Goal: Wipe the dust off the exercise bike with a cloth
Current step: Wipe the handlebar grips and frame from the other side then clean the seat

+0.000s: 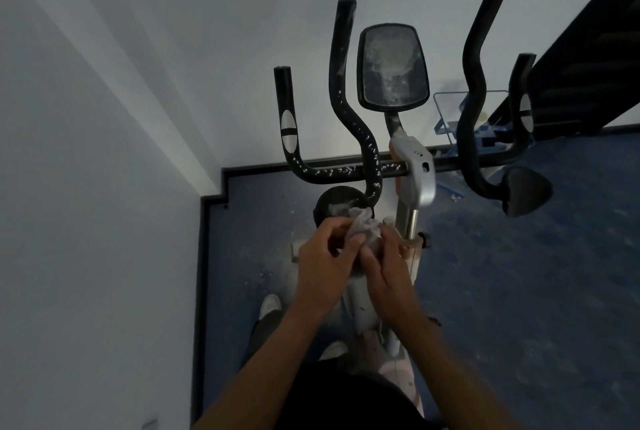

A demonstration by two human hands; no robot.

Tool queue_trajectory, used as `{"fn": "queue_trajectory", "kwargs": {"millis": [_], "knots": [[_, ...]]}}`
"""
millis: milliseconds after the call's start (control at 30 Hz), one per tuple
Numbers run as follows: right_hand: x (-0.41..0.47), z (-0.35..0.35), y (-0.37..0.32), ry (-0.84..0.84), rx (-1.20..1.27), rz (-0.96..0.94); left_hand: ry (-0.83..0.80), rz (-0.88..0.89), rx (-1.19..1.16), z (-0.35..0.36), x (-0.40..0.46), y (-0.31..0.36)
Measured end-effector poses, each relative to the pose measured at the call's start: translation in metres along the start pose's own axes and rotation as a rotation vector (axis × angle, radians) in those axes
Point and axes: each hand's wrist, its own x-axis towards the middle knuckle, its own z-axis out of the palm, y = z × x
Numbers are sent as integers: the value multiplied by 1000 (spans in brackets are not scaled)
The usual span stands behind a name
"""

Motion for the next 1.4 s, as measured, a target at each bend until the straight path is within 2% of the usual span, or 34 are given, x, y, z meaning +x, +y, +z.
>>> {"fn": "queue_trajectory", "kwargs": {"millis": [100, 200, 267, 333, 467, 600, 700, 867, 967, 1033, 1167, 1300, 1333, 1400], "knots": [[-4, 1, -13, 27, 26, -14, -45, 21, 87, -5, 0, -4], [0, 1, -12, 105, -30, -55, 51, 290, 402, -18, 8, -16], [2, 1, -5, 161, -62, -88, 58, 392, 582, -28, 23, -18], [4, 2, 4, 197, -144, -126, -39, 375, 676, -38, 44, -16], [10, 6, 10, 213, -329, -242, -391, 298, 824, -47, 77, -13], [14, 15, 14, 135, -532, -263, -487, 283, 830, -49, 85, -17], [8, 19, 22, 21, -530, -238, -478, 324, 850, -51, 87, -20], [14, 15, 13, 178, -437, -169, -481, 301, 806, -49, 87, -21], [13, 24, 16, 51, -461, -188, -480, 297, 792, -49, 86, -22], [7, 27, 20, 36, -452, -207, -481, 299, 811, -49, 85, -22], [9, 23, 19, 224, -359, -120, -467, 310, 833, -50, 85, -24], [7, 27, 22, 34, -407, -175, -468, 303, 820, -49, 85, -23], [6, 26, 23, 18, -403, -199, -471, 299, 814, -49, 85, -22], [8, 21, 20, 94, -394, -214, -474, 291, 804, -49, 84, -22]]}}
